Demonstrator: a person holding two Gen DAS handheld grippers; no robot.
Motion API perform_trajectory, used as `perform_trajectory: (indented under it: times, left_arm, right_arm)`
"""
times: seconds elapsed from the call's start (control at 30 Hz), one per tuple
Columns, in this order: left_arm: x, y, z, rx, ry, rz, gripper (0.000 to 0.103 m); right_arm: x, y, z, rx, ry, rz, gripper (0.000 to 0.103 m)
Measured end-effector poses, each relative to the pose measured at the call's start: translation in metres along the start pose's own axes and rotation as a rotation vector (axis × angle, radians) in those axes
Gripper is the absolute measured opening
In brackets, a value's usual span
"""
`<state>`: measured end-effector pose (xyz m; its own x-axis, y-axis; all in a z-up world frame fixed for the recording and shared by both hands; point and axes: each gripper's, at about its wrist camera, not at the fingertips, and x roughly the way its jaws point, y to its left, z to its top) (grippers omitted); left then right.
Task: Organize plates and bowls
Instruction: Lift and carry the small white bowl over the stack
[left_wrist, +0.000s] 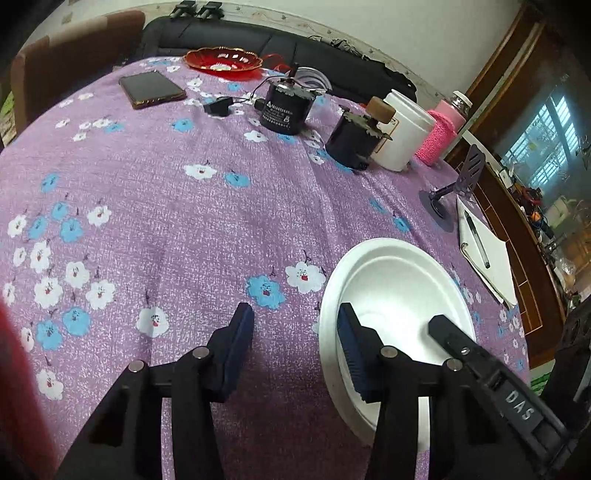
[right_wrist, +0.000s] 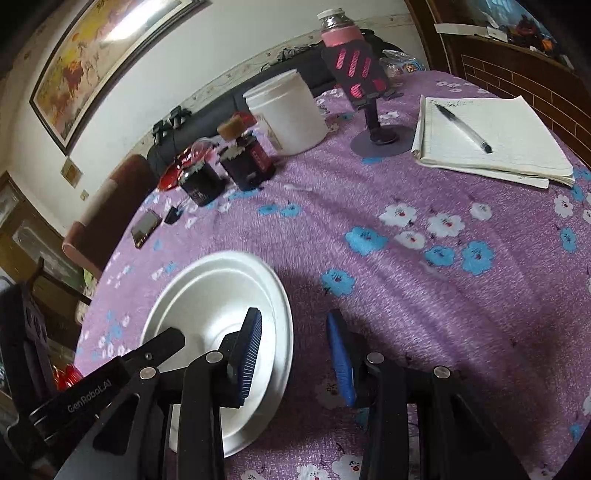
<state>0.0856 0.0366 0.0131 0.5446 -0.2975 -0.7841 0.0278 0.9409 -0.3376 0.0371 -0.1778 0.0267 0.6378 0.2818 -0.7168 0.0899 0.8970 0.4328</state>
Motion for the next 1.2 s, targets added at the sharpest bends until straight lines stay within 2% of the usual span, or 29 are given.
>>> perform_trajectory:
  times: [0.07,0.17,0.37,0.47,0.53,0.63,0.9,1.03,1.2]
  left_arm:
    - [0.001,-0.001,-0.001,0.001,0.006,-0.019,0.046]
    - [0.001,-0.001,-0.001,0.004,0.006,-0.023,0.046]
    - [0.0,-0.002,-0.004,0.027,0.01,-0.037,0.045]
    - [0.001,-0.008,-0.009,0.059,0.024,-0.056,0.023]
    - [-0.001,-0.011,-0.012,0.071,0.014,-0.035,0.023]
    - [-0.011,-0.011,-0.011,0.062,-0.009,-0.005,0.019]
    - [-0.077,-0.013,-0.029,0.099,-0.096,0.096,0.018]
    - [-0.116,-0.006,-0.044,0.108,-0.132,0.145,0.018]
    - [-0.158,0.011,-0.058,0.088,-0.177,0.167,0.018]
  right_arm:
    - [0.003,0.003,-0.003,-0.015,0.013,0.004,0.024]
    - [0.006,0.009,-0.007,-0.035,0.024,0.014,0.013]
    - [0.004,0.018,-0.011,-0.057,0.031,0.039,0.013]
    - [0.0,0.028,-0.014,-0.081,0.03,0.075,0.013]
    - [-0.003,0.036,-0.016,-0.116,0.014,0.053,0.013]
    - [-0.006,0.039,-0.017,-0.123,0.01,0.075,0.013]
    - [-0.022,0.061,-0.028,-0.18,-0.009,0.189,0.014]
    - [-0.038,0.075,-0.039,-0.154,0.003,0.308,0.014]
    - [-0.08,0.112,-0.062,-0.238,-0.071,0.315,0.014]
